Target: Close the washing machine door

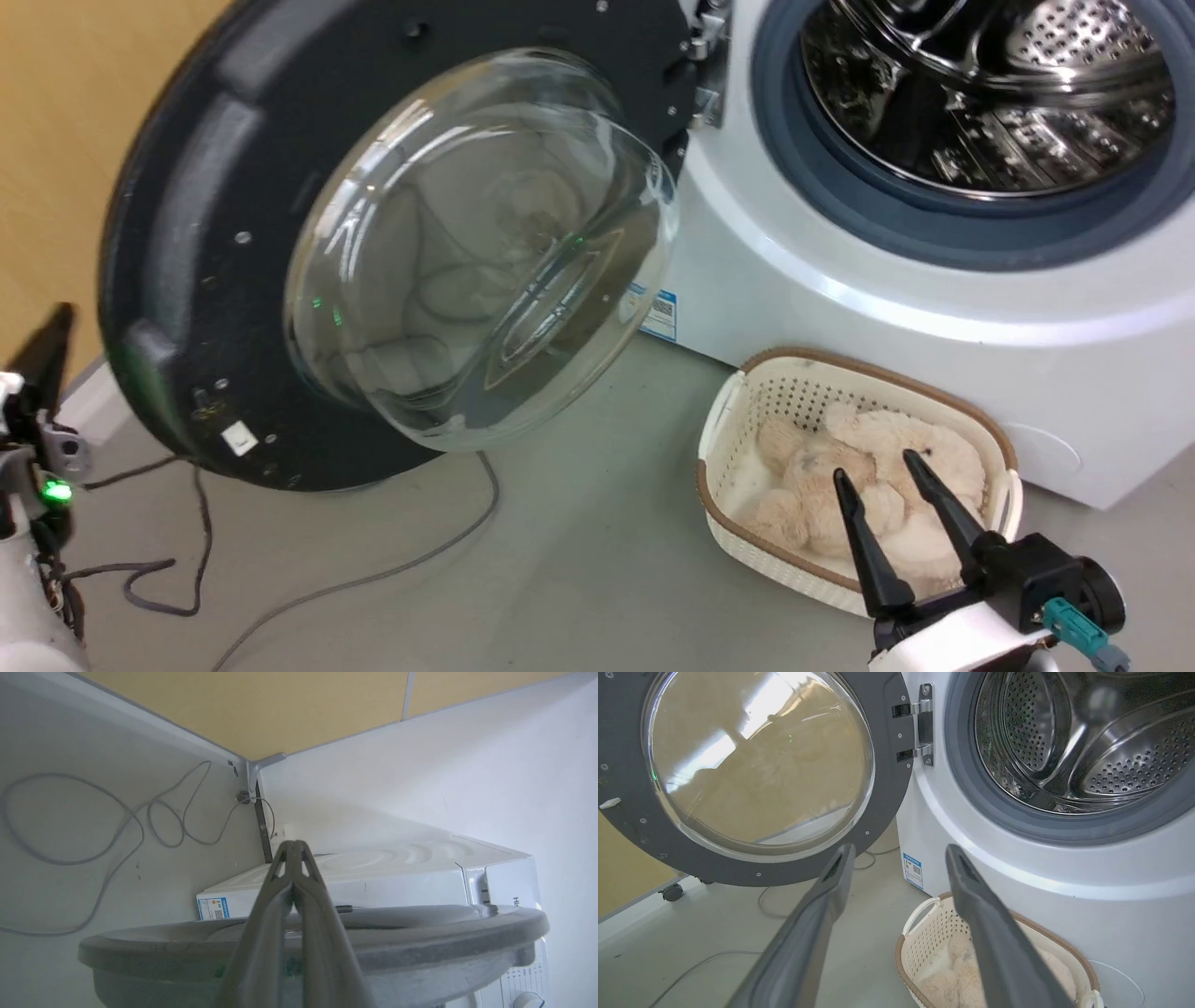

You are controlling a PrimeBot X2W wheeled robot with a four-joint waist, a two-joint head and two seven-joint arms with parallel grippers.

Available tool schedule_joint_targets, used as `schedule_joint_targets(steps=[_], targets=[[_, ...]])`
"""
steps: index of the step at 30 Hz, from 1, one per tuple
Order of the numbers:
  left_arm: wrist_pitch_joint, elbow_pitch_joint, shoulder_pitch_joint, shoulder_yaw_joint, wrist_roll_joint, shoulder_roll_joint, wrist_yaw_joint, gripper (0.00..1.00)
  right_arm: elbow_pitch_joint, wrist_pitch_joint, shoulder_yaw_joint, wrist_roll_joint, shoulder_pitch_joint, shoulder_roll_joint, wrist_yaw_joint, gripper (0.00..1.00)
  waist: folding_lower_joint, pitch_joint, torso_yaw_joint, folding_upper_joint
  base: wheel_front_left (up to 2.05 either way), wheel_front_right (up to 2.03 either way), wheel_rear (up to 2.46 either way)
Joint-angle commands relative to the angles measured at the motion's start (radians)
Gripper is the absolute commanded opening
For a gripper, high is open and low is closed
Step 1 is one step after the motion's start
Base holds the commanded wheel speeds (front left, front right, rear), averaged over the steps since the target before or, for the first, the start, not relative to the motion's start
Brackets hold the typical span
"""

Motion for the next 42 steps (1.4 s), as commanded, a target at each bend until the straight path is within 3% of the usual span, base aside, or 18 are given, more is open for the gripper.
schedule_joint_targets(steps=[1,8,15,20,25,31,34,42], targets=[[0.020,0.008,-0.015,-0.004,-0.010,0.004,-0.011,0.00,-0.008,0.005,-0.004,-0.001,-0.009,-0.001,0.001,1.00,-0.0001,0.004,-0.005,0.0000,0.00,0.00,0.00],[0.203,0.026,0.021,-0.042,-0.076,0.004,-0.068,0.00,-0.006,0.002,-0.016,0.000,-0.006,0.003,0.001,1.00,-0.0001,-0.010,-0.016,0.0000,0.00,0.00,0.00],[0.417,-0.104,0.131,-0.101,-0.162,-0.049,-0.098,0.00,0.008,-0.007,-0.038,0.008,0.007,0.011,0.001,1.00,-0.0001,-0.048,-0.022,0.0000,0.00,0.00,0.00],[0.542,-0.268,0.255,-0.161,-0.196,-0.116,-0.096,0.00,0.015,-0.015,-0.056,0.013,0.017,0.016,0.001,1.00,-0.0001,-0.075,-0.041,0.0000,0.00,0.00,0.00],[0.610,-0.429,0.375,-0.237,-0.215,-0.197,-0.047,0.00,0.018,-0.020,-0.064,0.014,0.025,0.019,0.001,1.00,-0.0001,-0.087,-0.078,0.0000,0.00,0.00,0.00],[0.546,-0.539,0.472,-0.374,-0.281,-0.232,-0.013,0.00,0.017,-0.020,-0.064,0.009,0.025,0.021,0.001,1.00,-0.0001,-0.078,-0.155,0.0000,0.00,0.00,0.00],[0.446,-0.549,0.492,-0.489,-0.376,-0.232,-0.004,0.00,0.013,-0.016,-0.059,0.003,0.018,0.022,0.001,1.00,-0.0001,-0.062,-0.209,0.0000,0.00,0.00,0.00],[0.170,-0.498,0.430,-0.737,-0.483,-0.233,-0.033,0.00,-0.008,-0.010,-0.052,-0.010,-0.009,0.023,0.001,1.00,-0.0001,0.012,-0.389,0.0000,0.00,0.00,0.00]])
